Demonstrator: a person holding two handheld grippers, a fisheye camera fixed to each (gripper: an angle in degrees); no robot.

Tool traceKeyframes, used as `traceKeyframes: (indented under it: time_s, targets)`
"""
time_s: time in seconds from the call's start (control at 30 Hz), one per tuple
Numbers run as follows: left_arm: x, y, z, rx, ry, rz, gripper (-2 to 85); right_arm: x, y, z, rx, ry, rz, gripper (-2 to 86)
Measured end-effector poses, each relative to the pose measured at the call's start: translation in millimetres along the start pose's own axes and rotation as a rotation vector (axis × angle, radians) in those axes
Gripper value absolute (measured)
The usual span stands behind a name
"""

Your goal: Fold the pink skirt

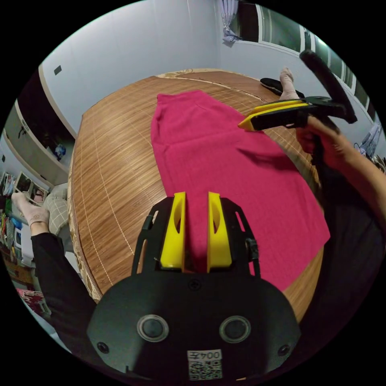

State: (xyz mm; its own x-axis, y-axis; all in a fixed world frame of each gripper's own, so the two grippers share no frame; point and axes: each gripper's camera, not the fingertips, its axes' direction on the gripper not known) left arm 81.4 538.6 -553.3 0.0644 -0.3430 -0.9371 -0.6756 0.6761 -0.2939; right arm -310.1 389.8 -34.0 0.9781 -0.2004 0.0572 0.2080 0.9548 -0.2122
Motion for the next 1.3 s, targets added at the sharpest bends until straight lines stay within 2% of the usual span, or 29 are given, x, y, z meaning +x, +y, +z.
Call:
traceKeyframes:
  time_s: [0.27,0.4,0.63,0.77,0.9,1.3]
  targets:
    - [2,11,-21,-0.007,0.007,-0.004,8.0,-28,69,-22,-0.102,-0.246,0.236,12.6]
    - [-1,8,-36,-0.078,0.063,0.024,10.2,-37,77,-26,-0.124,-0.258,0.279,12.7]
    - [-23,43,-95,-0.124,0.175,-0.026,14.6,-39,88,-32,-0.223,-0.185,0.417,14.2]
    - [-23,65,-98,-0.244,0.207,-0.072,15.5,-42,90,-24,-0.324,-0.138,0.493,15.6]
    - [-9,67,-100,-0.330,0.236,-0.069,16.3,-59,88,-12,-0.437,-0.079,0.482,16.2]
    - [27,73,-132,-0.389,0.249,-0.022,14.2,-115,96,-7,-0.644,-0.043,0.405,16.1]
